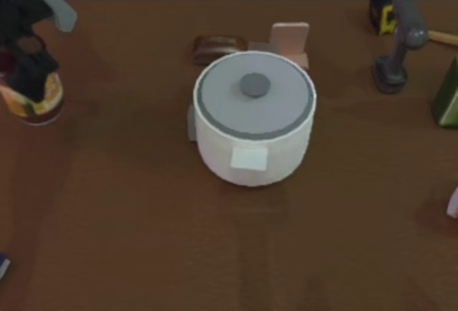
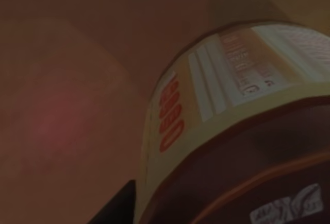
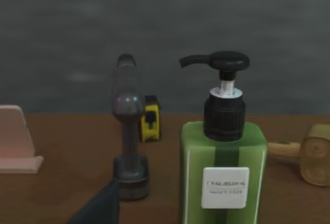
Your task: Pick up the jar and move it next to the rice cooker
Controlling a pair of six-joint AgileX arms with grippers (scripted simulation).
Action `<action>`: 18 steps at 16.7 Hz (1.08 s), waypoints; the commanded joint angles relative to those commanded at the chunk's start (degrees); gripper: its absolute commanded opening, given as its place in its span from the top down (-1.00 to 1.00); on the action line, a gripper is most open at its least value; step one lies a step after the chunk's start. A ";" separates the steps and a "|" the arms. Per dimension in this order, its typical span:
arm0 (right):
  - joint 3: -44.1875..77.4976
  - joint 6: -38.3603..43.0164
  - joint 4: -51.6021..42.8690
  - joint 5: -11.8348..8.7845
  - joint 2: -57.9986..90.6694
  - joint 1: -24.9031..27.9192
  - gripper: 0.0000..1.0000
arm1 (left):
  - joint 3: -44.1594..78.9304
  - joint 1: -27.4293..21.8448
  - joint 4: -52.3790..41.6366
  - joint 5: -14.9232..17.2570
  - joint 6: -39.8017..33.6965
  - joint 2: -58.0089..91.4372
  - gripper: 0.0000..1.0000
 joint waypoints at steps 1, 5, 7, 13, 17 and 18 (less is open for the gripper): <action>0.00 0.00 0.00 0.00 0.00 0.00 -1.00 | -2.57 0.17 -0.54 -0.03 -0.02 -3.71 1.00; 0.00 0.00 0.00 0.00 0.00 0.00 -1.00 | -10.73 0.78 -2.51 -0.09 -0.05 -13.10 1.00; 0.00 0.00 0.00 0.00 0.00 0.00 -1.00 | -11.75 0.86 -2.84 -0.10 -0.03 -14.17 1.00; 0.00 0.00 0.00 0.00 0.00 0.00 -1.00 | -11.34 -0.02 -2.63 -0.10 -1.94 -13.50 1.00; 0.00 0.00 0.00 0.00 0.00 0.00 -1.00 | -10.32 -2.90 -2.11 -0.10 -12.48 -11.17 1.00; 0.00 0.00 0.00 0.00 0.00 0.00 -1.00 | -9.98 -3.89 -1.84 -0.11 -16.15 -10.48 1.00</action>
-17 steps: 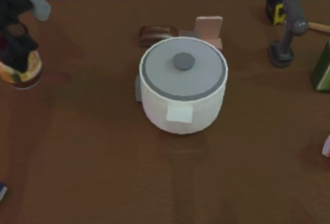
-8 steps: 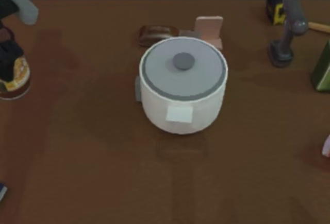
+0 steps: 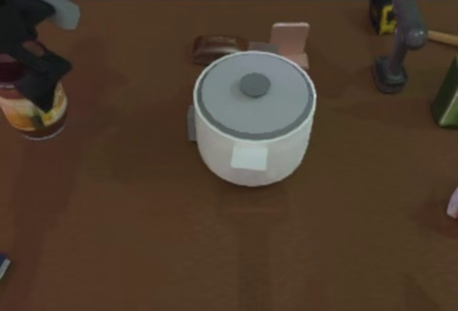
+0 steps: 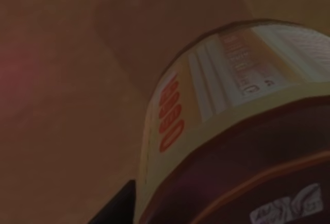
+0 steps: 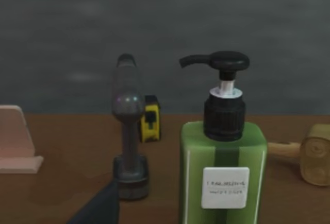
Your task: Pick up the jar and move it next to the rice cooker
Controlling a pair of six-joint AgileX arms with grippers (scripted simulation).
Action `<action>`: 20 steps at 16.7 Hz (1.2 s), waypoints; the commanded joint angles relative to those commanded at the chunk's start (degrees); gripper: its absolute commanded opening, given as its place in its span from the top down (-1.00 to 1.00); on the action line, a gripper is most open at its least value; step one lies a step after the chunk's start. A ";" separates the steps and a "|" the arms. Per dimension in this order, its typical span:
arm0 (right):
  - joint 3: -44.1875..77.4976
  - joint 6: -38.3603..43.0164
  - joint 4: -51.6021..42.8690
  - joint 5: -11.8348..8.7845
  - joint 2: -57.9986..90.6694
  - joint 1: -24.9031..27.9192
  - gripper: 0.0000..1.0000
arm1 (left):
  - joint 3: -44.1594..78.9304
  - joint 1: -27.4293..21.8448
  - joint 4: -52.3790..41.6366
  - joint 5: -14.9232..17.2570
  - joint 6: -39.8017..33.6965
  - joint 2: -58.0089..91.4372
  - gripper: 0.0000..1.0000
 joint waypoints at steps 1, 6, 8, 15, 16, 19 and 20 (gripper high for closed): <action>0.00 0.00 0.00 0.00 0.00 0.00 -1.00 | 0.38 -1.05 0.34 -0.01 -3.99 0.68 1.00; 0.00 0.00 0.00 0.00 0.00 0.00 -1.00 | 2.28 -6.68 2.60 -0.05 -27.53 3.86 1.00; 0.00 0.00 0.00 0.00 0.00 0.00 -1.00 | 2.73 -8.77 3.42 -0.04 -36.40 5.05 1.00; 0.00 0.00 0.00 0.00 0.00 0.00 -1.00 | 3.08 -12.38 4.81 0.03 -49.20 7.03 1.00; 0.00 0.00 0.00 0.00 0.00 0.00 -1.00 | 3.08 -12.38 4.81 0.03 -49.20 7.03 1.00; 0.00 0.00 0.00 0.00 0.00 0.00 -1.00 | 2.74 -12.05 4.93 0.03 -49.04 6.78 1.00; 0.00 0.00 0.00 0.00 0.00 0.00 -1.00 | 1.96 -12.08 5.74 0.02 -49.01 6.91 1.00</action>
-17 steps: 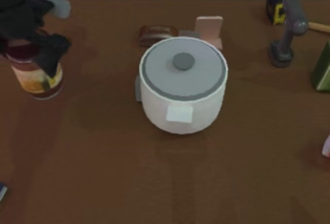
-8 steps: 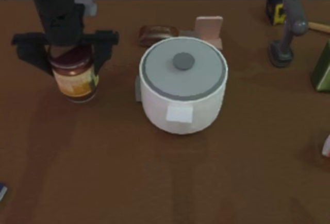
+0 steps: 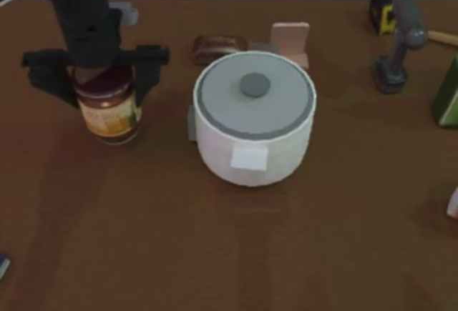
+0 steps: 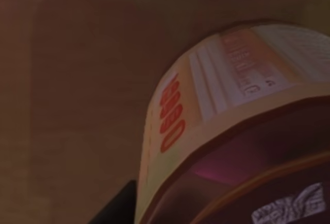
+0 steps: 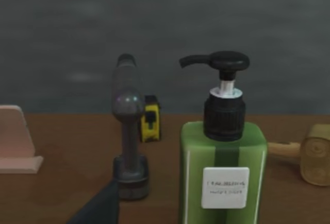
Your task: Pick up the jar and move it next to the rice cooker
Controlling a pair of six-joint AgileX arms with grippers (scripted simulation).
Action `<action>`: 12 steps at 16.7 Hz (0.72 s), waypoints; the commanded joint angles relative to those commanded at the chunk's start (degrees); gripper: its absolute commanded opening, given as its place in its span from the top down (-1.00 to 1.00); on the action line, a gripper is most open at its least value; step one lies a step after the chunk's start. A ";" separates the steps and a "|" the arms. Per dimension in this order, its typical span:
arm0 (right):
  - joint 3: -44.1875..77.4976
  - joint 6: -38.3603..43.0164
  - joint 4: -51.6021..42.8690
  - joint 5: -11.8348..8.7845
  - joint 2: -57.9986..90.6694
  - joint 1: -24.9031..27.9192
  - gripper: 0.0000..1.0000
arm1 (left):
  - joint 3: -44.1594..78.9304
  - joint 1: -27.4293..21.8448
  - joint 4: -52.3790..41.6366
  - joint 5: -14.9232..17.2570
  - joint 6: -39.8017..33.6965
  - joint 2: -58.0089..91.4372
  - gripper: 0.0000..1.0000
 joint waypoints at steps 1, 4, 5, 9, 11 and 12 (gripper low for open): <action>0.00 0.00 0.00 0.00 0.00 0.00 -1.00 | -1.18 -0.09 1.41 -0.02 0.07 0.29 1.00; 0.00 0.00 0.00 0.00 0.00 0.00 -1.00 | -5.41 -0.15 7.41 -0.01 0.04 1.43 1.00; 0.00 0.00 0.00 0.00 0.00 0.00 -1.00 | -6.52 -0.15 8.63 0.01 0.00 1.77 1.00; 0.00 0.00 0.00 0.00 0.00 0.00 -1.00 | -7.15 -0.16 9.30 0.03 -0.02 2.08 1.00; 0.00 0.00 0.00 0.00 0.00 0.00 -1.00 | -7.15 -0.16 9.30 0.03 -0.02 2.08 0.70; 0.00 0.00 0.00 0.00 0.00 0.00 -1.00 | -7.15 -0.16 9.30 0.03 -0.02 2.08 0.55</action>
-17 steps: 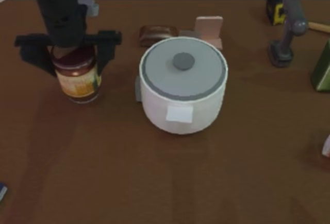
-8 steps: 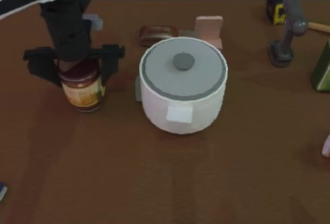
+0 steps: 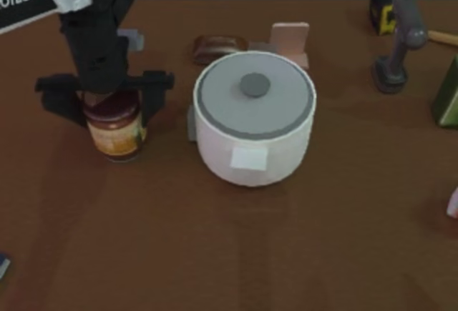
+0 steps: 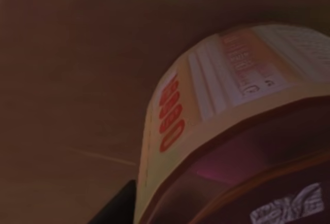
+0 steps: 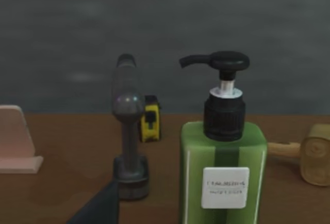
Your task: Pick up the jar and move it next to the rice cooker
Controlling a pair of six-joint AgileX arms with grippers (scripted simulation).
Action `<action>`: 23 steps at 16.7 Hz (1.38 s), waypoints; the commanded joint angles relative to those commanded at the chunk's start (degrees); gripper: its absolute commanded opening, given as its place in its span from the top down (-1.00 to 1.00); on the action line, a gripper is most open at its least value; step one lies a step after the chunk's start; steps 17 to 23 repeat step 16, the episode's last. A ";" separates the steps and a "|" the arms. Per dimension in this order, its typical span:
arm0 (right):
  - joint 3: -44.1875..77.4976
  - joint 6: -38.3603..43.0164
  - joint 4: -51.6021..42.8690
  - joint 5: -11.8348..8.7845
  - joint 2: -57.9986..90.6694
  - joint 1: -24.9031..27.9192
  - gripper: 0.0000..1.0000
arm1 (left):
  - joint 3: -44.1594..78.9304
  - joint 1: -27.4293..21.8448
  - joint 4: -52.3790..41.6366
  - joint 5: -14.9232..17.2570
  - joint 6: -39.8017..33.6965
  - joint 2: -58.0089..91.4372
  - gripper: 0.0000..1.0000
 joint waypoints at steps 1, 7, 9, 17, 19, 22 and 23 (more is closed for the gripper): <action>0.00 0.00 0.00 0.00 0.00 0.00 -1.00 | 0.00 0.00 0.00 0.00 0.00 0.00 0.40; 0.00 0.00 0.00 0.00 0.00 0.00 -1.00 | 0.00 0.00 0.00 0.00 0.00 0.00 -0.51; 0.00 0.00 0.00 0.00 0.00 0.00 -1.00 | 0.00 0.00 0.00 0.00 0.00 0.00 -0.81; 0.00 0.00 0.00 0.00 0.00 0.00 -1.00 | 0.00 0.00 0.00 0.00 0.00 0.00 -1.00; 0.00 0.00 0.00 0.00 0.00 0.00 -1.00 | 0.00 0.00 0.00 0.00 0.00 0.00 -1.00; 0.00 0.00 0.00 0.00 0.00 0.00 -1.00 | 0.00 0.00 0.00 0.00 0.00 0.00 -1.00; 0.00 0.00 0.00 0.00 0.00 0.00 -1.00 | 0.00 0.00 0.00 0.00 0.00 0.00 -1.00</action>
